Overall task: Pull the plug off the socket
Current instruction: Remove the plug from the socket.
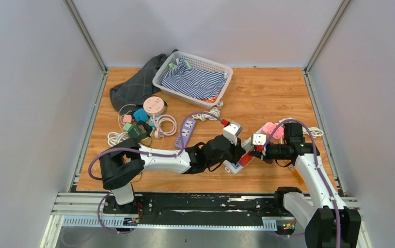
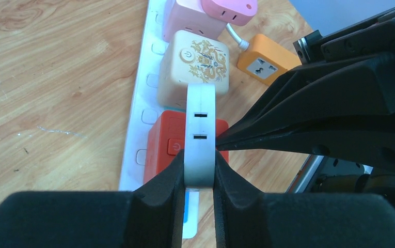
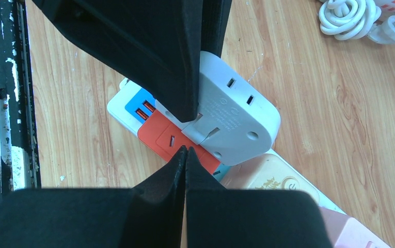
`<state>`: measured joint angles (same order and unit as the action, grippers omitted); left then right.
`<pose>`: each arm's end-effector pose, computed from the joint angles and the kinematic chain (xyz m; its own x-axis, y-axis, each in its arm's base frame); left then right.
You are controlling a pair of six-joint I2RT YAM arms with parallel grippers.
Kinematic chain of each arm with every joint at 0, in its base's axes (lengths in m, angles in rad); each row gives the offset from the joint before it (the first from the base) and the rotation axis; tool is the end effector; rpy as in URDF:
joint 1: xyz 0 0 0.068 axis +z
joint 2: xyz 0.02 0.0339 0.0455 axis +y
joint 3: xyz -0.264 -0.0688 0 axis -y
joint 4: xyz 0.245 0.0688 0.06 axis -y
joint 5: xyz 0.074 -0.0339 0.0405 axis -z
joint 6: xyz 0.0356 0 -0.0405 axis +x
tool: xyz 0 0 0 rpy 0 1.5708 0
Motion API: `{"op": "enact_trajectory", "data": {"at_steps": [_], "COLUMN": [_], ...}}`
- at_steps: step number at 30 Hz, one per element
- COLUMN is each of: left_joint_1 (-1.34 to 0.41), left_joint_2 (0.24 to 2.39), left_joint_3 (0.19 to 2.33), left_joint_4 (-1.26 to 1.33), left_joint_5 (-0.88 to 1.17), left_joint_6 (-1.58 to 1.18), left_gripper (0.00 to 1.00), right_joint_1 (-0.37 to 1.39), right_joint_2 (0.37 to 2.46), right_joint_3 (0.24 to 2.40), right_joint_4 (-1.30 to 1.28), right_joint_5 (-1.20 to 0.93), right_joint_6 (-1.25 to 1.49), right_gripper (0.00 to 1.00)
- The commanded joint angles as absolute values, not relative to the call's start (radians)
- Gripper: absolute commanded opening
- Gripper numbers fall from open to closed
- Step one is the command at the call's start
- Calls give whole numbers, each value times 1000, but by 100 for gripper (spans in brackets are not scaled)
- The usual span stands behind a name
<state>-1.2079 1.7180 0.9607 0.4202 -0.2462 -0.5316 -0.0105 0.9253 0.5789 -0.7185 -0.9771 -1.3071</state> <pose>0.1431 -0.3525 0.2140 -0.5194 -0.0170 -0.8543 0.6517 0.6389 -0.4089 0.1578 0.0279 0.2155 0.1541 -0.5417 -0.8263 -0.9476 0.1558 -0.2789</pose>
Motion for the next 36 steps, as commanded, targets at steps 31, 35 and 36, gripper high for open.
{"op": "enact_trajectory", "data": {"at_steps": [31,35,36], "left_joint_1": [-1213,-1175,-1176], "left_joint_2": [1727,1694,1681], "left_joint_3": [989,985,984], "left_joint_4": [325,326,325], "left_joint_5": [-415,-317,-323], "left_joint_6": [-479,-558,-544], "left_gripper": [0,0,0], "right_joint_1": [-5,-3,-4], "right_joint_2": [962,963,963], "right_joint_3": [541,541,540], "right_joint_4": [-845,-847,-848], "right_joint_5": [-830,-831,-831], "right_joint_6": [-1316,-1316,-1317], "right_gripper": [2,2,2]}}
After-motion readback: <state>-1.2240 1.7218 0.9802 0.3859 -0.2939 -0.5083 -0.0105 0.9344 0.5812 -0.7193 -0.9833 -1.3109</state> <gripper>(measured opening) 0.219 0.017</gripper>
